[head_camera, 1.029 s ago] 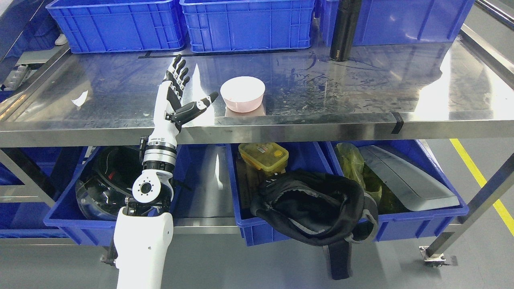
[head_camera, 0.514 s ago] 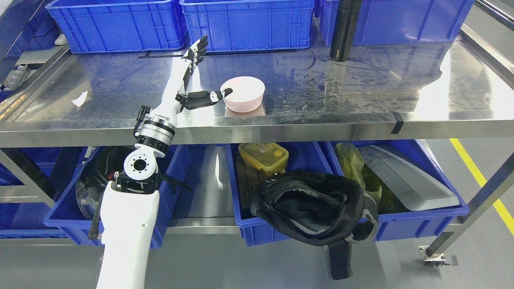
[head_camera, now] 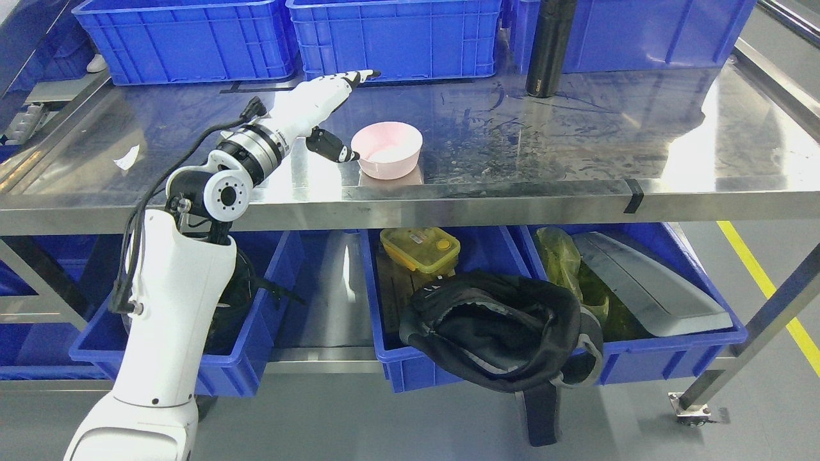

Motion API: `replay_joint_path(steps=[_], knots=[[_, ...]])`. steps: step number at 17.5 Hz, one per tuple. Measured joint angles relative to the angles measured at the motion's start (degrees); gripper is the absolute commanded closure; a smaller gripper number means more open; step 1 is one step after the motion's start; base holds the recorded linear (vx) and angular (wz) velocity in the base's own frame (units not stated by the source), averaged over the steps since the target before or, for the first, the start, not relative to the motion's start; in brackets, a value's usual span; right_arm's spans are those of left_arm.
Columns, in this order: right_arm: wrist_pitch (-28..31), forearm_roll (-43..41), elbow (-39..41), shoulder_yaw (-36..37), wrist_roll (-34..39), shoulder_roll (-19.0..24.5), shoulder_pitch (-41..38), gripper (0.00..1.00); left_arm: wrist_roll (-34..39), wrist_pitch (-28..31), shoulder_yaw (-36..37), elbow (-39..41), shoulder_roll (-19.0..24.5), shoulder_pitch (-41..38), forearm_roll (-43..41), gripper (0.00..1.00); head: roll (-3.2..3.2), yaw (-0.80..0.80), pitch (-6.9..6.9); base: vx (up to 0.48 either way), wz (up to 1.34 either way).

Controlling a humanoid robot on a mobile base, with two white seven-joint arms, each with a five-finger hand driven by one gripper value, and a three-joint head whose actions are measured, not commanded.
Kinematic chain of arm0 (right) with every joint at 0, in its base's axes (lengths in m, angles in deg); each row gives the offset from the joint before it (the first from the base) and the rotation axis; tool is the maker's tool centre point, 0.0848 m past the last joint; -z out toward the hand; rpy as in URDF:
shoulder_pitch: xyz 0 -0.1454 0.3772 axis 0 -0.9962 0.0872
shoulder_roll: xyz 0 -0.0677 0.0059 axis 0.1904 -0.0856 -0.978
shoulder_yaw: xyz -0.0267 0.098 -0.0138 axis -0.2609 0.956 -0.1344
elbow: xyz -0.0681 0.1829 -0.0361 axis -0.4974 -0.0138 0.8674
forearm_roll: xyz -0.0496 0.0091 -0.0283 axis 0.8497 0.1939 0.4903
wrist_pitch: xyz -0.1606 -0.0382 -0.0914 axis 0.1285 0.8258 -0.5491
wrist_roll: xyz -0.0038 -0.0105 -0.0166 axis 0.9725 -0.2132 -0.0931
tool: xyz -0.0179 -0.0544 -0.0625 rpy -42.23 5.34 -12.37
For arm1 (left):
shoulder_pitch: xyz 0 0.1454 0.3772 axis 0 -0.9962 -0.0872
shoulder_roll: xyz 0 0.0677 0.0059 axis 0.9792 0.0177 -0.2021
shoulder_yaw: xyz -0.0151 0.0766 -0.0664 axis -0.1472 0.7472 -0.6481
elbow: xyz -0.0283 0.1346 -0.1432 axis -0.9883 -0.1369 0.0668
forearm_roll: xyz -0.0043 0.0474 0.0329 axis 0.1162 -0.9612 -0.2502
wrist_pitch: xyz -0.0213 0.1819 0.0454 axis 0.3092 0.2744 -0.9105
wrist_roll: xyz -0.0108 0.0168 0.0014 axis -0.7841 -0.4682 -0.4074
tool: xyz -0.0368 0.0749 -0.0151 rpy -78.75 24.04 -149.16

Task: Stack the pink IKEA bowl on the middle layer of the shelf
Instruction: 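Close the left hand fingers around the pink bowl's rim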

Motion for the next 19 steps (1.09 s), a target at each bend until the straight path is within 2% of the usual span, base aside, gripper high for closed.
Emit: replay_joint_path(steps=[4, 10, 17, 19], knots=[[0.0, 0.0, 0.0, 0.0, 0.0, 0.0, 0.0, 0.0, -5.59, 0.12, 4.97, -1.72, 1.12, 4.07, -6.24, 0.02, 0.0, 0.0, 0.0, 0.0, 0.0], [0.0, 0.0, 0.0, 0.0, 0.0, 0.0, 0.0, 0.0, -6.8, 0.12, 9.65, -4.5, 1.18, 6.08, -9.58, 0.01, 0.0, 0.0, 0.0, 0.0, 0.0], [0.0, 0.0, 0.0, 0.0, 0.0, 0.0, 0.0, 0.0, -6.49, -0.11, 12.18, -8.18, -0.96, 7.02, -10.67, 0.12, 0.0, 0.0, 0.0, 0.0, 0.0], [0.0, 0.0, 0.0, 0.0, 0.0, 0.0, 0.0, 0.0, -6.45, 0.17, 12.62, -9.19, -1.61, 7.22, -11.04, 0.12, 0.0, 0.0, 0.0, 0.0, 0.0]])
